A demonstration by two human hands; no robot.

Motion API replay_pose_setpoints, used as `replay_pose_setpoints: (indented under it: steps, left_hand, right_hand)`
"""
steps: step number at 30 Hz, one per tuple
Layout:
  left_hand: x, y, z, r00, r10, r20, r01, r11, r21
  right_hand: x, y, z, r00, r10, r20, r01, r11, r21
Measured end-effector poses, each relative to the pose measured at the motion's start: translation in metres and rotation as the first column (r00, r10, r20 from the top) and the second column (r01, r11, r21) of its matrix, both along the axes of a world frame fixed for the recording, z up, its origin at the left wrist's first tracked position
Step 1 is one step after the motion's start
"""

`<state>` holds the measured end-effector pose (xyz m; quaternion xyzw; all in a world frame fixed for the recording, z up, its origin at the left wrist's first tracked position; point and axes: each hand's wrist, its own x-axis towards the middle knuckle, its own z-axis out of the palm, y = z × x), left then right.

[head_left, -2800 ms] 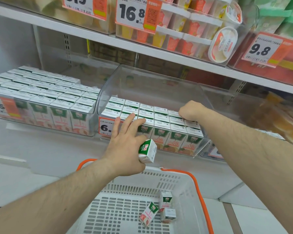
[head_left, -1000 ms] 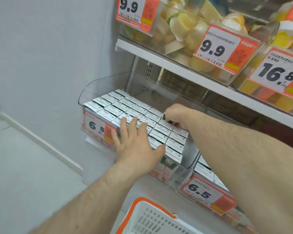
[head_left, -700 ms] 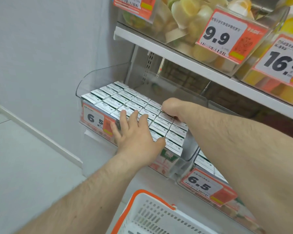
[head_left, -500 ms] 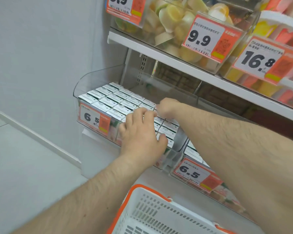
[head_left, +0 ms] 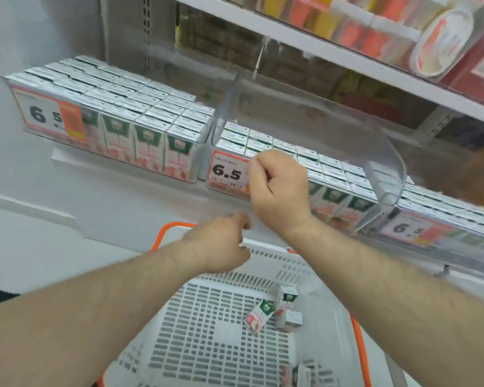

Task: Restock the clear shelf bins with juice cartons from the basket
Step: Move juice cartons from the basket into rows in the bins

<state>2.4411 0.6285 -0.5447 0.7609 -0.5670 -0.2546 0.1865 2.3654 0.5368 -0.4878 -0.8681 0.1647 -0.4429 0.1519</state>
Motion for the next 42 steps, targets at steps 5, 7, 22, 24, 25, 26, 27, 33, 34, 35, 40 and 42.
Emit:
replay_pose_setpoints:
  steps: [5,7,22,24,25,26,27,33,34,35,40,42]
  left_hand:
    - [-0.020,-0.005,-0.033,0.992,-0.123,-0.039,0.127,0.980,0.156]
    - [-0.025,-0.008,-0.044,0.987,-0.150,-0.056,0.158,0.970,0.184]
    - [-0.084,-0.049,-0.189,0.920,0.159,-0.358,0.035,0.876,0.480]
    - [-0.092,-0.054,-0.198,0.902,0.166,-0.398,0.049,0.877,0.478]
    - [-0.094,-0.058,-0.201,0.898,0.166,-0.407,0.049,0.882,0.468]
    - [-0.096,-0.063,-0.203,0.894,0.168,-0.416,0.044,0.889,0.455]
    - [-0.097,-0.067,-0.204,0.889,0.173,-0.423,0.036,0.897,0.441]
    - [-0.097,-0.075,-0.214,0.875,0.211,-0.436,0.002,0.899,0.438]
    - [-0.095,-0.073,-0.217,0.881,0.215,-0.422,-0.004,0.894,0.448]
    - [-0.093,-0.071,-0.220,0.887,0.222,-0.406,-0.012,0.888,0.460]
    - [-0.082,-0.062,-0.225,0.884,0.236,-0.404,-0.006,0.869,0.495]
    - [-0.080,-0.062,-0.222,0.902,0.127,-0.413,0.085,0.885,0.458]
  right_hand:
    - [-0.090,-0.030,-0.098,0.902,-0.226,-0.368,0.368,0.848,0.382]
    - [-0.118,-0.045,-0.131,0.805,-0.268,-0.529,0.528,0.729,0.435]
    - [-0.219,-0.014,-0.300,-0.431,-0.066,-0.900,-0.089,0.996,-0.031]
    - [-0.221,-0.007,-0.304,-0.482,-0.140,-0.865,-0.178,0.982,-0.060]
    - [-0.223,-0.005,-0.303,-0.467,-0.170,-0.868,-0.213,0.974,-0.077]
    - [-0.225,-0.005,-0.303,-0.429,-0.192,-0.882,-0.237,0.967,-0.095]
    - [-0.226,-0.006,-0.302,-0.379,-0.199,-0.904,-0.238,0.965,-0.113]
    - [-0.199,-0.039,-0.301,-0.252,-0.127,-0.959,0.078,0.985,-0.151]
    - [-0.195,-0.046,-0.303,-0.272,-0.106,-0.957,0.105,0.985,-0.139]
    - [-0.191,-0.052,-0.304,-0.287,-0.080,-0.955,0.126,0.985,-0.120]
    - [-0.174,-0.072,-0.299,-0.287,0.087,-0.954,0.189,0.981,0.033]
    - [-0.169,-0.075,-0.285,-0.173,0.300,-0.938,0.338,0.913,0.229]
